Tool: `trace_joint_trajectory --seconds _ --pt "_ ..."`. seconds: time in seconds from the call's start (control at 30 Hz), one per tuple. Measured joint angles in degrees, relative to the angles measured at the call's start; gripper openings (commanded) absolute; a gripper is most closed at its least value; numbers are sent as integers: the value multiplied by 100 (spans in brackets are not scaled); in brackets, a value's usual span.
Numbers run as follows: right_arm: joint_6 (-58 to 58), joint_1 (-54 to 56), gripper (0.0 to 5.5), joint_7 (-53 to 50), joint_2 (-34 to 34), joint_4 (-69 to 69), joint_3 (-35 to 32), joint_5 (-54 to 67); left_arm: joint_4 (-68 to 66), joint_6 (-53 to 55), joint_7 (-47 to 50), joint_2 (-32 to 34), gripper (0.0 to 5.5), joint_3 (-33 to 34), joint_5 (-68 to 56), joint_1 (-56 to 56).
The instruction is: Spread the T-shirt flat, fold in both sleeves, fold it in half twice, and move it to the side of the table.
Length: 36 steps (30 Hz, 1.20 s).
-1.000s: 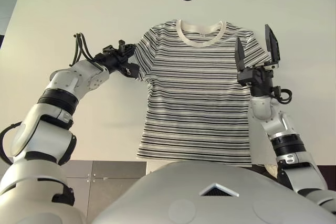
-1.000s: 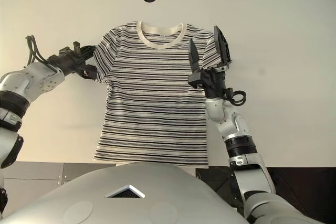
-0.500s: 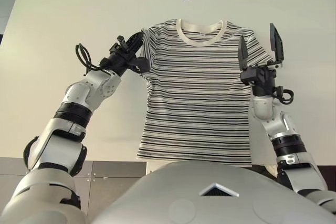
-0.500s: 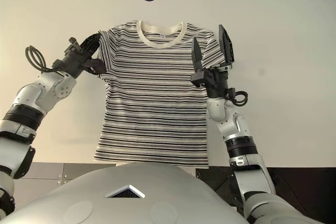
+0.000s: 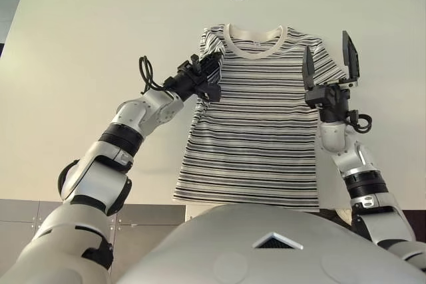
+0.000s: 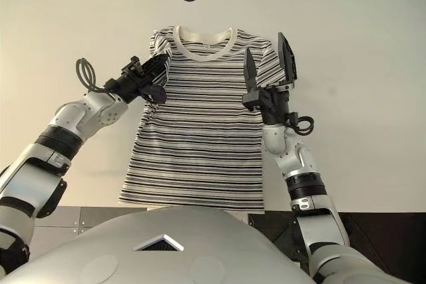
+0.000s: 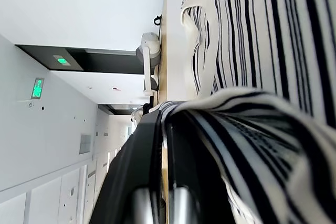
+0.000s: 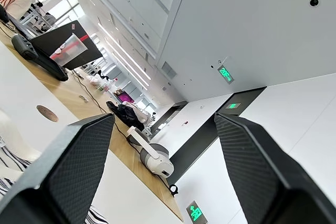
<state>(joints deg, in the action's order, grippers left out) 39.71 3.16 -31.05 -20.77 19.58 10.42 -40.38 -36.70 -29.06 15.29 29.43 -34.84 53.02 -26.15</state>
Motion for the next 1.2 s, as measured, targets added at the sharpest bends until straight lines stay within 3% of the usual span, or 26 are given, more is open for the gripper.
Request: trace_joint_trajectory --seconds 0.17,0.27,0.47,0.6,0.7,0.87,1.2 --pt "-326 1 352 9 -405 -143 -446 9 -79 -4 -184 -62 133 128 -308 20" --pt "-860 79 352 323 -1146 -224 -895 -29 344 -33 -225 -45 177 352 -551 157" --pt "-1303 819 352 1538 -2321 852 -818 -83 897 21 -249 -109 277 616 -745 351" --pt "-1375 1608 352 2069 -2483 2411 117 -699 1455 105 -71 -225 277 1220 -1248 501" --pt "-1252 1756 352 2271 -2490 2832 565 -864 1702 100 -69 -305 277 1530 -1639 608" --pt "-818 1849 352 2850 -2569 2463 976 -813 1780 128 -67 -362 277 1741 -1678 770" --pt "-691 1402 352 3521 -2897 1475 1040 -436 1857 132 -72 -418 277 1828 -1671 860"
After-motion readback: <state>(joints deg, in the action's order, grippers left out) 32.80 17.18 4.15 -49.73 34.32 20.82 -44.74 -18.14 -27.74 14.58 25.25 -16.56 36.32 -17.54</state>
